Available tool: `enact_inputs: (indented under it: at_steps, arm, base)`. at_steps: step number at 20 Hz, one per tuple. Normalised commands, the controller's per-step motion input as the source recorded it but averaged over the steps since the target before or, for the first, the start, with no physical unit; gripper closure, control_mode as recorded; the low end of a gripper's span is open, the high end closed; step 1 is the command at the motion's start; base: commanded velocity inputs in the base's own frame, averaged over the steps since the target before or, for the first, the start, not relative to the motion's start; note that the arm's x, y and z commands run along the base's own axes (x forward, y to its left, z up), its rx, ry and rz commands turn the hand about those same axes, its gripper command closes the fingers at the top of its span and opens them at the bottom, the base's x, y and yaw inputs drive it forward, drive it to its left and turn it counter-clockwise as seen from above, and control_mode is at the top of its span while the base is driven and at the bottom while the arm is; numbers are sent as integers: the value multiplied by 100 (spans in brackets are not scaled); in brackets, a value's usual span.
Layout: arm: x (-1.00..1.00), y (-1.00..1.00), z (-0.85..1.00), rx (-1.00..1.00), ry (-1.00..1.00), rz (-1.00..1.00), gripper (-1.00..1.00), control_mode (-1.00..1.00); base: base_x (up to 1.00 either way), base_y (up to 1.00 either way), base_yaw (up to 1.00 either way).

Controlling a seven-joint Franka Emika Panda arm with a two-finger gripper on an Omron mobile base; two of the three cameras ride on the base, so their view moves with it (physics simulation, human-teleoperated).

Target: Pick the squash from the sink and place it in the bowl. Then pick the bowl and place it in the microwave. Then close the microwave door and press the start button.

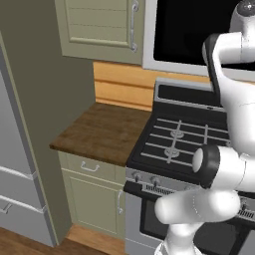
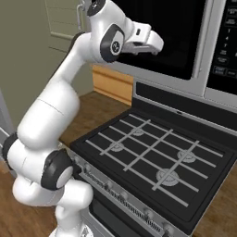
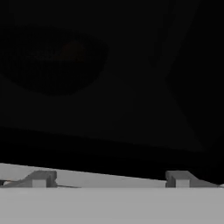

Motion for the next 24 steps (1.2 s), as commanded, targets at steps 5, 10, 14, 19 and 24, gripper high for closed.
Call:
enact_inputs:
  at_steps: [5, 10, 14, 19, 24]
  arm:
    - [-100, 19, -3, 1, -23, 0, -100, -100]
    - [-98, 42, -22, -2, -27, 0, 100, -100]
    - [-78, 7, -7, 0, -16, 0, 100, -100]
    - [-66, 0, -5, 0, -11, 0, 100, -100]
    - [-33, -8, -12, -1, -13, 0, 100, -100]
  base:
    - [0, 0, 0]
    - [0, 0, 0]
    - [0, 0, 0]
    - [0, 0, 0]
    - [0, 0, 0]
